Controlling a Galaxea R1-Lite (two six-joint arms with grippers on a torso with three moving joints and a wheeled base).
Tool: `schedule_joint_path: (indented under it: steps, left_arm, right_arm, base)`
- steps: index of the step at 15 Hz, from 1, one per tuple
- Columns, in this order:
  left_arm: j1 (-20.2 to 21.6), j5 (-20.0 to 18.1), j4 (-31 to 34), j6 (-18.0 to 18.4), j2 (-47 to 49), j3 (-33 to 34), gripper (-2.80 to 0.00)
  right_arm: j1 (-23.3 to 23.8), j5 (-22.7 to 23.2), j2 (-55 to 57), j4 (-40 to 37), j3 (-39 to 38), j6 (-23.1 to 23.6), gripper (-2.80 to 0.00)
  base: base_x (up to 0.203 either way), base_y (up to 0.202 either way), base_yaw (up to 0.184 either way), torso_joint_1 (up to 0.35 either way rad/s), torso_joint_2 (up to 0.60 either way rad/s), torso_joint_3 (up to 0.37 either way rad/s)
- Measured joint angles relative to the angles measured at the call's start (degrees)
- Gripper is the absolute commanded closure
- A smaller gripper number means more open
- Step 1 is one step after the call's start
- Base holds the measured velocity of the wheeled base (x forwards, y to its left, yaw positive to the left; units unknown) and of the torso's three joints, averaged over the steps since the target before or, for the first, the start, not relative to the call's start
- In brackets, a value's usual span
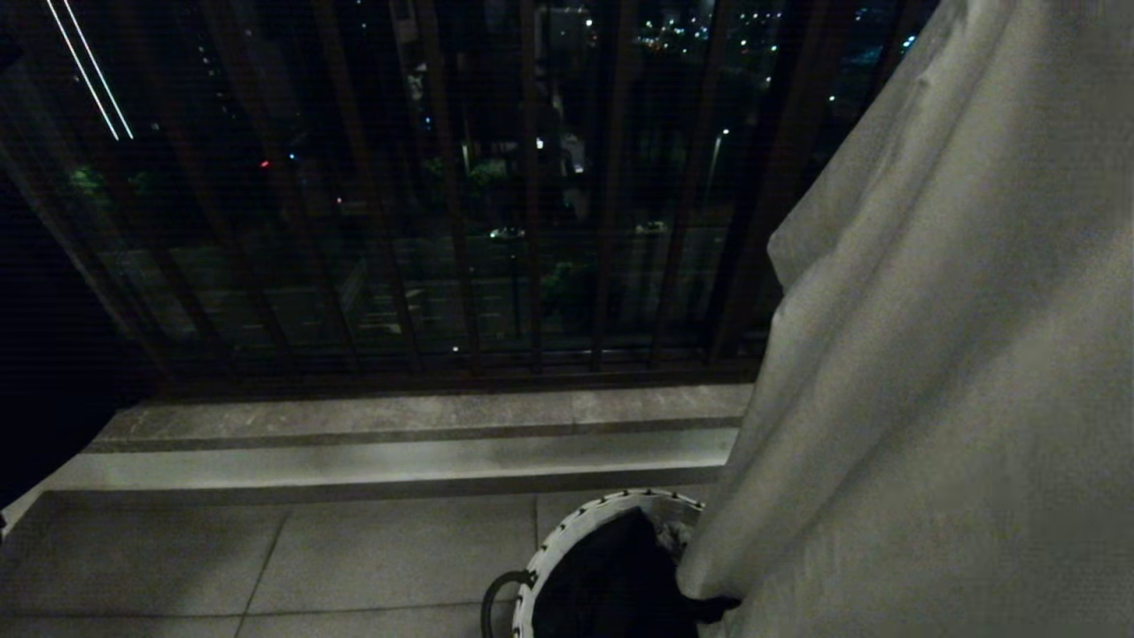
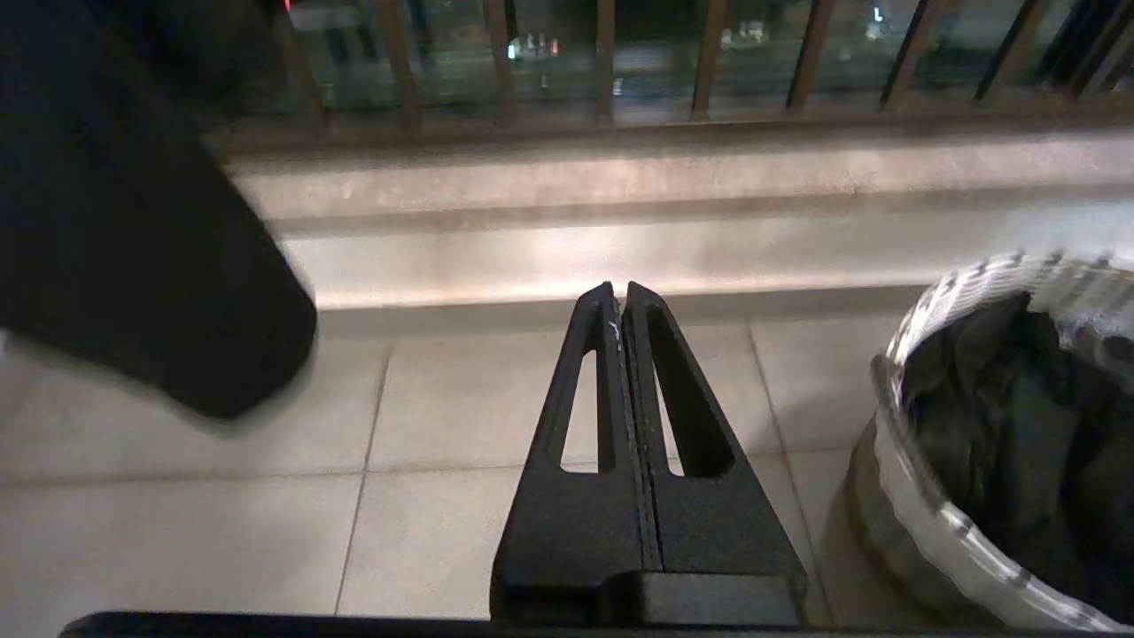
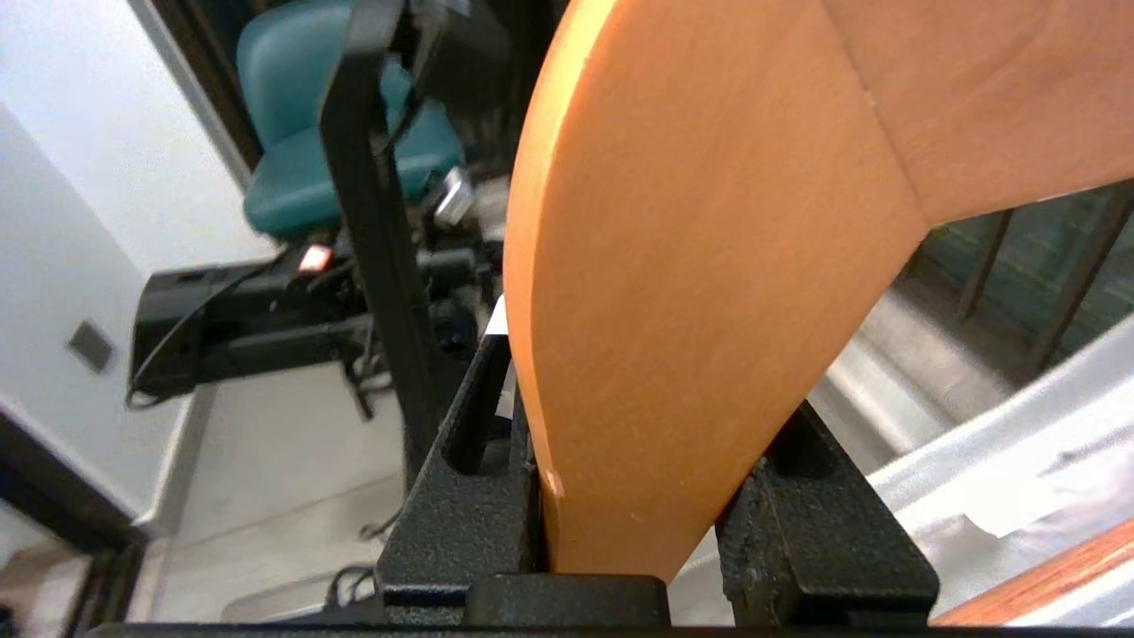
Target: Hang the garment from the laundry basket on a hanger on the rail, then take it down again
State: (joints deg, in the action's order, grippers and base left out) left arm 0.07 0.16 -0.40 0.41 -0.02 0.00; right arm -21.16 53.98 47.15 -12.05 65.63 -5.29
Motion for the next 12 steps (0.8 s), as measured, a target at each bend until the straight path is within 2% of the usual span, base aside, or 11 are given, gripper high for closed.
schedule_joint_path:
  steps: [12]
  left_arm:
    - [0.0, 0.0, 0.0, 0.0, 0.0, 0.0, 0.00]
  right_arm:
    - [0.1, -2.7, 7.6, 2.4, -6.7, 0.5, 0.00]
  base:
    - [0.000, 0.000, 0.000, 0.006, 0.01, 0.015]
